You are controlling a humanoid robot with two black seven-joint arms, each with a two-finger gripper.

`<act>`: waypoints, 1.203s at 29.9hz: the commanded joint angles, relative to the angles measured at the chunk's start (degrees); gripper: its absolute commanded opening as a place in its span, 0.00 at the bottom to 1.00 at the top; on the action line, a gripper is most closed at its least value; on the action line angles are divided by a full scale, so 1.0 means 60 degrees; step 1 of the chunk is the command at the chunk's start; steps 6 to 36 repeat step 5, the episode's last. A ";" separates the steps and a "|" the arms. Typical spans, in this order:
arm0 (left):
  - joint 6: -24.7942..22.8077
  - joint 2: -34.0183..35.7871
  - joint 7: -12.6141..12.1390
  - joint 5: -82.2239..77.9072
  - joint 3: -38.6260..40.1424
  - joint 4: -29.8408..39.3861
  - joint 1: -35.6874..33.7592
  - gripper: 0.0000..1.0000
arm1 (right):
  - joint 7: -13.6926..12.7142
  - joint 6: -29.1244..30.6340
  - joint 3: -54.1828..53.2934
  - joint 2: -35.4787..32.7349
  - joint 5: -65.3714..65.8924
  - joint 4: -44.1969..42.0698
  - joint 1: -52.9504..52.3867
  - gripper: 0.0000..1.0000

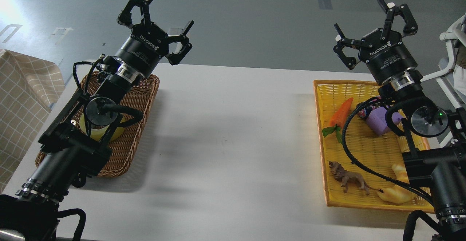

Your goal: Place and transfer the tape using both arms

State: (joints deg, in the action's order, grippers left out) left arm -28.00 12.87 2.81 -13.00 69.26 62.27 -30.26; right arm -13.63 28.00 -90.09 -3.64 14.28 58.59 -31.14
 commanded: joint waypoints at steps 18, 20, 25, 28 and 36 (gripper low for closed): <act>0.0000 -0.0212 0.0000 -0.0001 -0.0001 -0.0388 -0.0068 0.98 | 0.0016 0.0000 0.0000 0.0020 -0.0007 -0.0023 0.0004 1.00; 0.0000 -0.0212 0.0000 -0.0001 -0.0001 -0.0388 -0.0068 0.98 | 0.0016 0.0000 0.0000 0.0020 -0.0007 -0.0023 0.0004 1.00; 0.0000 -0.0212 0.0000 -0.0001 -0.0001 -0.0388 -0.0068 0.98 | 0.0016 0.0000 0.0000 0.0020 -0.0007 -0.0023 0.0004 1.00; 0.0000 -0.0212 0.0000 -0.0001 -0.0001 -0.0388 -0.0068 0.98 | 0.0016 0.0000 0.0000 0.0020 -0.0007 -0.0023 0.0004 1.00; 0.0000 -0.0212 0.0000 -0.0001 -0.0001 -0.0388 -0.0068 0.98 | 0.0016 0.0000 0.0000 0.0020 -0.0007 -0.0023 0.0004 1.00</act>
